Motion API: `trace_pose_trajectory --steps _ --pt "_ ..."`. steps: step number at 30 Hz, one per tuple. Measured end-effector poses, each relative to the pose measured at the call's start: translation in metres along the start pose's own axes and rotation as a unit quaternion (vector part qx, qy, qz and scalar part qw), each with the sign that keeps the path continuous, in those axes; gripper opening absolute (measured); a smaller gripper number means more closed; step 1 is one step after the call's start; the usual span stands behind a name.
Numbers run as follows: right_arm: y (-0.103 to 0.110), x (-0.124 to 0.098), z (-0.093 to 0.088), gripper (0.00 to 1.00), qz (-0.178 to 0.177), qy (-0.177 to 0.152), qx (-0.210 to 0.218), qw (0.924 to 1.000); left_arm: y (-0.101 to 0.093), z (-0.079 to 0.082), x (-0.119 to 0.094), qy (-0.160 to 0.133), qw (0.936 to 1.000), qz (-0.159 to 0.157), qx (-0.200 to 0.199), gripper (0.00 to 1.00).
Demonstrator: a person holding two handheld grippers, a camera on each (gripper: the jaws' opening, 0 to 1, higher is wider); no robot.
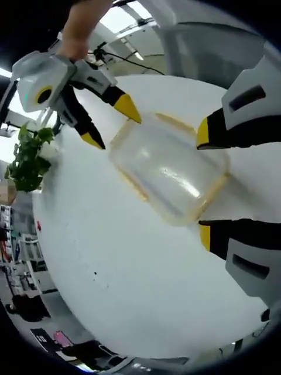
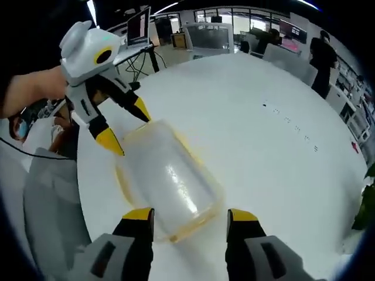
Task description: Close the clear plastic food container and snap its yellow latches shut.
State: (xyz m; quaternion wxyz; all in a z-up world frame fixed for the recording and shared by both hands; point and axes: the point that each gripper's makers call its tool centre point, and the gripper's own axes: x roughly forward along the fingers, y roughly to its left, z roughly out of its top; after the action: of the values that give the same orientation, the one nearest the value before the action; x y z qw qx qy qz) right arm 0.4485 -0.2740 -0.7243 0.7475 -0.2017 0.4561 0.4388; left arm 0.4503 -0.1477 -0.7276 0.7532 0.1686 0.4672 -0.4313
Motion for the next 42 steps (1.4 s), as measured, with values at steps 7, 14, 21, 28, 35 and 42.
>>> trace_pose_trajectory --steps 7,14,21,28,35,42 --pt "0.005 -0.003 0.007 0.43 0.010 0.003 -0.049 0.9988 -0.004 0.002 -0.001 0.019 0.9982 -0.002 0.057 0.47" --pt "0.013 -0.004 0.010 0.42 0.029 0.014 -0.104 0.9941 -0.006 0.007 -0.005 0.035 0.9895 -0.002 0.140 0.48" --pt "0.025 -0.001 0.016 0.41 0.052 0.011 -0.143 0.9883 -0.015 0.018 -0.003 0.034 0.9810 -0.009 0.191 0.44" --pt "0.029 0.003 0.022 0.39 0.063 0.007 -0.158 0.9853 -0.024 0.028 0.003 0.038 0.9749 -0.020 0.218 0.44" --pt "0.033 0.006 0.029 0.35 0.067 0.000 -0.171 0.9830 -0.037 0.035 0.010 0.038 0.9704 -0.036 0.236 0.44" --pt "0.040 0.013 0.034 0.35 0.076 -0.001 -0.186 0.9797 -0.041 0.039 0.016 0.039 0.9671 -0.041 0.248 0.43"
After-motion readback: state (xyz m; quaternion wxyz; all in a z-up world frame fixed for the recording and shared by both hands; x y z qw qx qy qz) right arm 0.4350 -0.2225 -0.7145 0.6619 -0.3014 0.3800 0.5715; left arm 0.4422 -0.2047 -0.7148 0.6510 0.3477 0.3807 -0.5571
